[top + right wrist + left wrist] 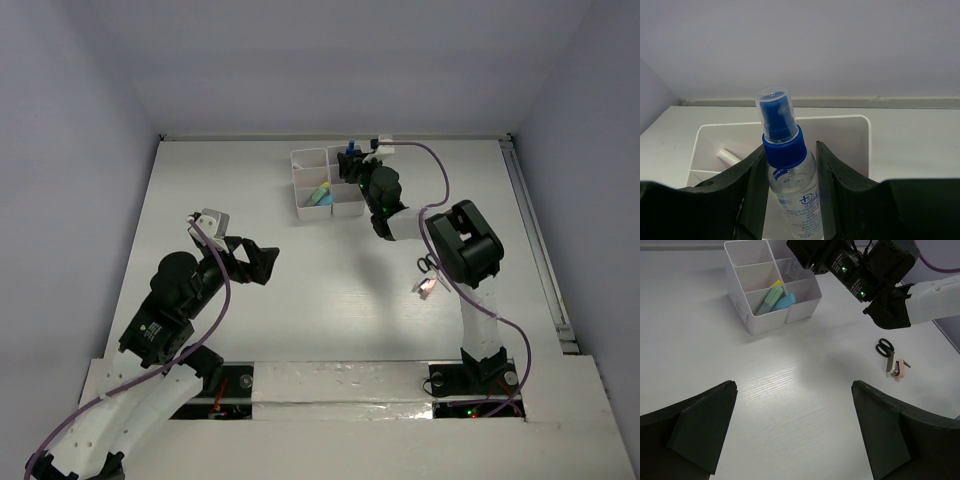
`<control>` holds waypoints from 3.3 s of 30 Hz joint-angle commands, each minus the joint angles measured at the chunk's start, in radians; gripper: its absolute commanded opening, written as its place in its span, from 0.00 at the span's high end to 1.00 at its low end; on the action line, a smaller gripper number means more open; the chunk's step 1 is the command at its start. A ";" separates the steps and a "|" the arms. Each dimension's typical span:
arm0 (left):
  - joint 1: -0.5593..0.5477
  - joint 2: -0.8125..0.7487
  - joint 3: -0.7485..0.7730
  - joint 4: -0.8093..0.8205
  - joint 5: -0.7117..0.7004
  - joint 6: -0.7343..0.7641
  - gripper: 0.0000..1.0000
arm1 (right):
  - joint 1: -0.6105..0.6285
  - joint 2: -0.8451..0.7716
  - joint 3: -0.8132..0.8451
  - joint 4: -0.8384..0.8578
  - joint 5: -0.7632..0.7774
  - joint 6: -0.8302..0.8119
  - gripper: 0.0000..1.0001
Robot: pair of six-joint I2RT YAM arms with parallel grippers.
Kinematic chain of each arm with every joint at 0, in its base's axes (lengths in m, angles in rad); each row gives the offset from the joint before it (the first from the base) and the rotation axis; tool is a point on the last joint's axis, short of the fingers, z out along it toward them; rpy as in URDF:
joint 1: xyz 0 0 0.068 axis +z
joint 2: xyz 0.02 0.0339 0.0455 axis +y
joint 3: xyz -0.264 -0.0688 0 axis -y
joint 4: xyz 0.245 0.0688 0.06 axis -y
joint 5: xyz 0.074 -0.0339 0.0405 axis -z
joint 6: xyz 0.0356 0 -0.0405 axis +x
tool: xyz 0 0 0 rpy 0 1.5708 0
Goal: Sort the stationery into containers
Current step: Place the stationery in the storage box.
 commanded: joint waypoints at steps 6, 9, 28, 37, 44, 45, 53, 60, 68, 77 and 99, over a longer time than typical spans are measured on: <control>0.007 -0.012 -0.001 0.063 0.000 0.009 0.01 | 0.001 -0.036 -0.004 0.117 -0.028 0.017 0.77; 0.007 -0.008 -0.003 0.063 -0.007 0.007 0.01 | 0.001 -0.045 -0.016 0.123 -0.052 0.030 0.77; 0.093 0.046 -0.006 0.101 0.055 0.020 0.01 | 0.001 -0.075 -0.072 0.106 -0.115 0.033 0.77; 0.111 0.023 -0.013 0.112 0.059 0.020 0.01 | 0.001 -0.092 -0.082 0.062 -0.132 0.023 0.77; 0.120 0.022 -0.013 0.112 0.064 0.018 0.01 | 0.001 -0.080 -0.056 0.026 -0.144 0.020 0.77; 0.120 0.023 -0.012 0.112 0.067 0.018 0.01 | 0.001 -0.080 -0.056 0.023 -0.146 0.020 0.77; 0.120 0.025 -0.013 0.112 0.070 0.020 0.01 | 0.001 -0.079 -0.041 0.008 -0.157 0.020 0.77; 0.120 0.026 -0.012 0.112 0.070 0.020 0.01 | 0.001 -0.079 -0.030 -0.004 -0.163 0.014 0.77; 0.120 0.026 -0.013 0.112 0.072 0.018 0.01 | 0.010 -0.074 -0.021 -0.014 -0.167 0.011 0.63; 0.130 0.028 -0.013 0.115 0.075 0.020 0.01 | 0.010 -0.118 -0.024 -0.043 -0.166 0.002 0.27; 0.139 0.074 -0.016 0.130 0.079 0.009 0.01 | 0.010 -0.384 -0.165 -0.312 -0.246 -0.016 0.94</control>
